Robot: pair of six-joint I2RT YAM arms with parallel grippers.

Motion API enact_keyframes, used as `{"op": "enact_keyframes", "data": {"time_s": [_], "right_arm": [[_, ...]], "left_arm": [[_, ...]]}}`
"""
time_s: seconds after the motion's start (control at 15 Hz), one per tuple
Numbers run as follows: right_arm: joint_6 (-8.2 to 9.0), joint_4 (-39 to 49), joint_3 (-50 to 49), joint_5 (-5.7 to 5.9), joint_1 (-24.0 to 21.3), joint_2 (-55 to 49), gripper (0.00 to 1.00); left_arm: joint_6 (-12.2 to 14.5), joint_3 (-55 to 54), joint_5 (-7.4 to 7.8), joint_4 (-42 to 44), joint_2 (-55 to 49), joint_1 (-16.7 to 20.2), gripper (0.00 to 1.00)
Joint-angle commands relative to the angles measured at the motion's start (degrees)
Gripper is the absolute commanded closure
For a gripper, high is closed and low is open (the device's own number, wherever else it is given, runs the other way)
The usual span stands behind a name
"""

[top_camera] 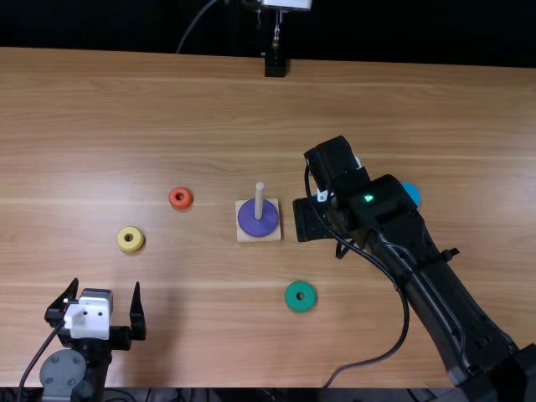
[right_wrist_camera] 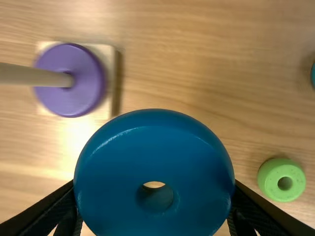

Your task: Build the Hanoi tower: stack the rings onto the peg from bottom to top in this color order: purple, dark blue, light blue, dark green, light green, yellow, orange.

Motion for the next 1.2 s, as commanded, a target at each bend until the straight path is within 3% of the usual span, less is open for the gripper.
{"op": "enact_keyframes", "data": {"time_s": [0.0, 0.47, 1.13], "right_arm": [[0.13, -1.48, 5.35, 0.88, 1.69, 0.25, 1.00], [0.45, -10.76, 28.37, 0.88, 5.82, 14.05, 1.00], [0.66, -11.29, 35.84, 0.88, 8.20, 18.70, 1.00]], "left_arm": [[-0.13, -6.04, 0.45, -4.61, -0.69, -0.27, 0.00], [-0.13, -6.04, 0.45, -4.61, -0.69, -0.27, 0.00], [-0.13, -6.04, 0.45, -4.61, -0.69, -0.27, 0.00]]}}
